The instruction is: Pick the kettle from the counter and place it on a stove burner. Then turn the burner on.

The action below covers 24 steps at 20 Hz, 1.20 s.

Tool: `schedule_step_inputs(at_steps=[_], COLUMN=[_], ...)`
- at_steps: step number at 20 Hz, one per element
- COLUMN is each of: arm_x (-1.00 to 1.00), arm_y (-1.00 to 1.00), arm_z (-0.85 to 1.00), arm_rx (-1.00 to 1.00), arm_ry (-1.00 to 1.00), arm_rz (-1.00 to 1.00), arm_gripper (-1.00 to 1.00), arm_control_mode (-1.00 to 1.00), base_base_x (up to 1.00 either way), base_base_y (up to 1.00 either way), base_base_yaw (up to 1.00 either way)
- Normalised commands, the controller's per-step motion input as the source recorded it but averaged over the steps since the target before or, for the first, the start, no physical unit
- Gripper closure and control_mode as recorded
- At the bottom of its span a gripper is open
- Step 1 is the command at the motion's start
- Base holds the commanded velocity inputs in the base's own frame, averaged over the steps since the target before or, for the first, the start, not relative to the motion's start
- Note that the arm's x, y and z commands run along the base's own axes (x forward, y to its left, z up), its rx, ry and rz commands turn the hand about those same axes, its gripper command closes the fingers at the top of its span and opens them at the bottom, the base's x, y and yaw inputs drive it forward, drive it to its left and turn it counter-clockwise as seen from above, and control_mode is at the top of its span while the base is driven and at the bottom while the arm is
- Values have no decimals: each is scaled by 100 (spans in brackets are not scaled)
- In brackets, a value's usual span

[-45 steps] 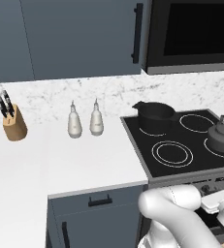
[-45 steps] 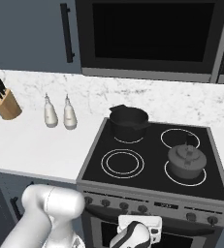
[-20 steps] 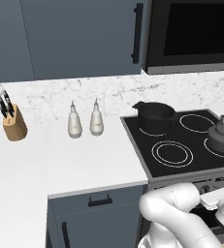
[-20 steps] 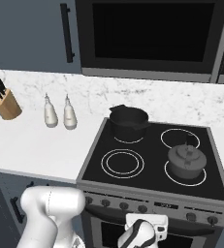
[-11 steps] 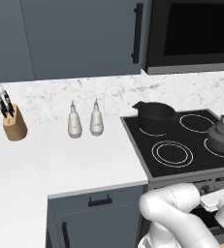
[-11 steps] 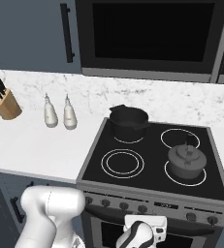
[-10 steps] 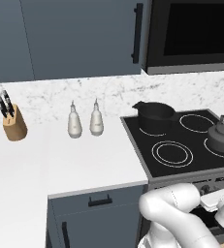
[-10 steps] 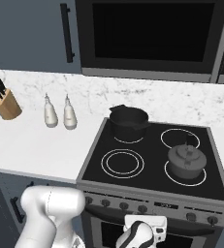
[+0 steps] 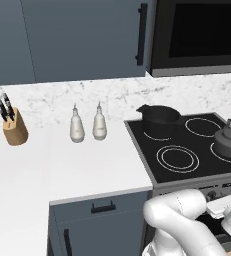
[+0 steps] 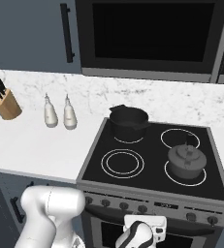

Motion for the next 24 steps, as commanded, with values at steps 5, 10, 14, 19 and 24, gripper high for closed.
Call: schedule_step_inputs(at_steps=[5,10,14,19,24], arm_x=[0,0,0,1,0], arm_y=[0,0,0,0,0], arm_z=[0,0,0,0,0], arm_rx=[0,0,0,-12,-32], arm_ry=[0,0,0,0,-4], arm_rz=[0,0,0,10,29], arm_gripper=[100,100,100,100,100], arm_control_mode=[-100,-100,-100,-100,-100], base_base_x=[0,0,0,0,0], base_base_y=[0,0,0,0,0], base_base_yaw=[0,0,0,0,0])
